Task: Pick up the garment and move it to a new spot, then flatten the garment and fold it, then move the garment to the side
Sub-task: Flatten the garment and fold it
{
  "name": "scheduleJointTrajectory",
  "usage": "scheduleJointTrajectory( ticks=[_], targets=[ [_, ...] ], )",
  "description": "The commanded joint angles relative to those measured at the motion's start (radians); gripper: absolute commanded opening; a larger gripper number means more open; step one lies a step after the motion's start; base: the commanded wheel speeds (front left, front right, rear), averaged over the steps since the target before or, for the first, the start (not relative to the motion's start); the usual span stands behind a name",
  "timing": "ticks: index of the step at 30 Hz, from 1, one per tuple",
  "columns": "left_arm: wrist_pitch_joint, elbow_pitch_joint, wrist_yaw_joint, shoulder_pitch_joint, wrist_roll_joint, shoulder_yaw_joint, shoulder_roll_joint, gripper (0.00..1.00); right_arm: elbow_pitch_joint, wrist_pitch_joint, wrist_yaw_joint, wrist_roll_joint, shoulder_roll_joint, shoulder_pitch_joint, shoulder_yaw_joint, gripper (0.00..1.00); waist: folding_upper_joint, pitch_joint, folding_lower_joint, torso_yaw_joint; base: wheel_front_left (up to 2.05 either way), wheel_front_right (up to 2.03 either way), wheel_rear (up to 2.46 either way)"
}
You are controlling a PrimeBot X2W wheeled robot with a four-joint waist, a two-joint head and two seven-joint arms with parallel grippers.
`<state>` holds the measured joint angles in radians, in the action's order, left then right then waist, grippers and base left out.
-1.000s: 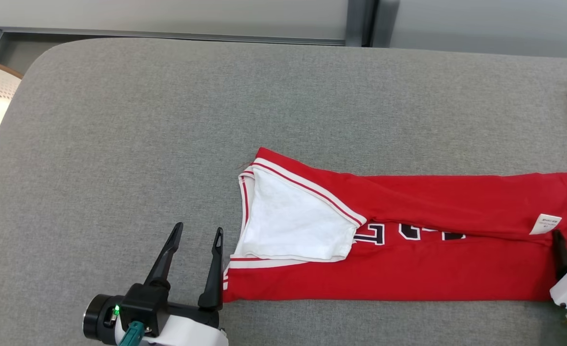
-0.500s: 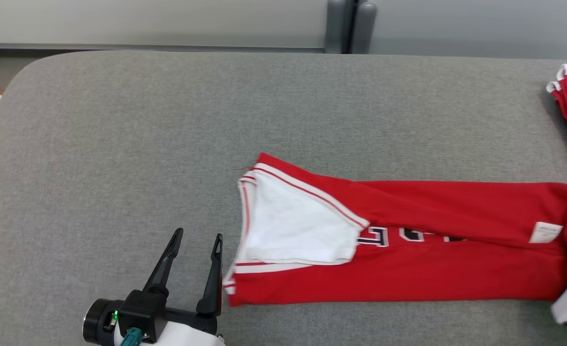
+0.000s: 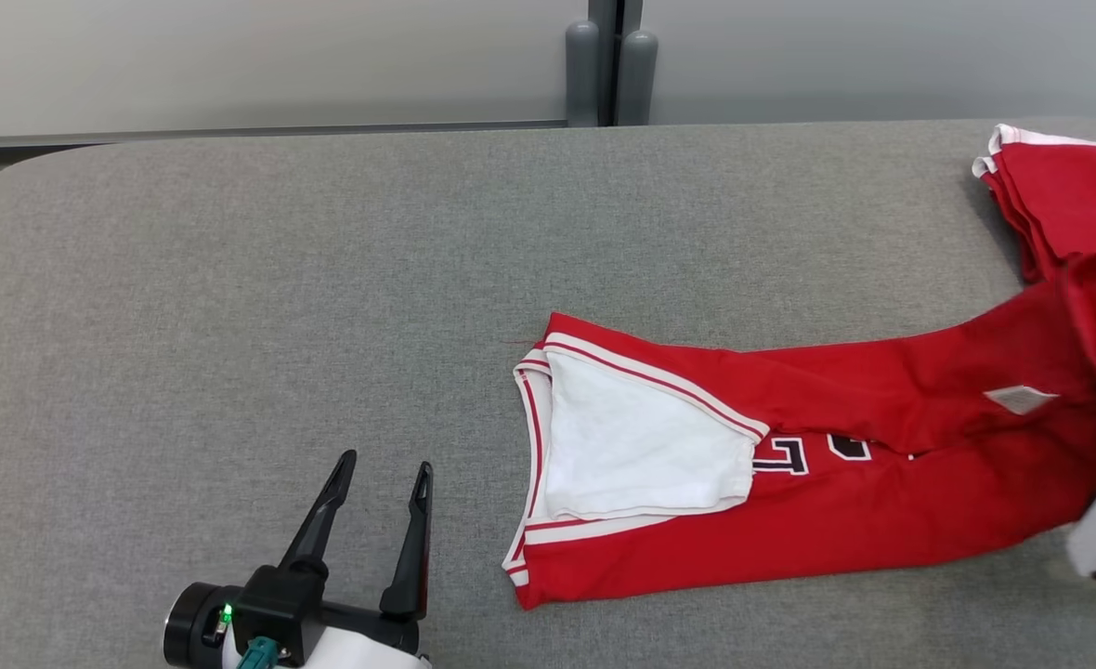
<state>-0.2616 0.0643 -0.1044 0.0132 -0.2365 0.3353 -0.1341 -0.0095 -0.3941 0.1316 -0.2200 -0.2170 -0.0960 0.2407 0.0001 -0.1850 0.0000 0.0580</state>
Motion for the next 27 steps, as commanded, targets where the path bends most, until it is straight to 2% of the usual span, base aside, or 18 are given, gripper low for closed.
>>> scheduleJointTrajectory(
  ticks=[1, 5, 9, 17, 27],
  targets=[
    [-0.004, 0.004, 0.009, 0.009, 0.01, -0.008, 0.003, 1.0, -0.043, -0.02, -0.002, 0.016, 0.018, 0.011, -0.026, 0.0, -0.0001, 0.006, 0.0, -0.004, 0.0, 0.0, 0.0],
    [-0.004, 0.012, 0.025, 0.011, 0.02, -0.01, 0.01, 1.0, -0.135, -0.067, -0.002, 0.047, 0.072, 0.006, -0.135, 0.0, -0.0001, 0.01, 0.0, 0.0, 0.0, 0.0, 0.0],
    [-0.004, 0.021, 0.042, -0.003, 0.033, -0.007, 0.022, 1.0, -0.159, -0.081, -0.001, 0.057, 0.113, -0.029, -0.245, 0.0, -0.0001, 0.005, 0.0, 0.021, 0.0, 0.0, 0.0],
    [-0.004, 0.041, 0.067, -0.025, 0.042, -0.005, 0.043, 1.0, -0.079, -0.074, -0.001, 0.034, 0.156, -0.101, -0.395, 0.0, -0.0001, -0.016, 0.0, 0.093, 0.0, 0.0, 0.0],
    [-0.004, 0.06, 0.085, -0.035, 0.039, -0.002, 0.065, 1.0, -0.001, -0.075, -0.001, -0.002, 0.165, -0.129, -0.507, 0.0, -0.0001, -0.045, 0.0, 0.163, 0.0, 0.0, 0.0]
  ],
)
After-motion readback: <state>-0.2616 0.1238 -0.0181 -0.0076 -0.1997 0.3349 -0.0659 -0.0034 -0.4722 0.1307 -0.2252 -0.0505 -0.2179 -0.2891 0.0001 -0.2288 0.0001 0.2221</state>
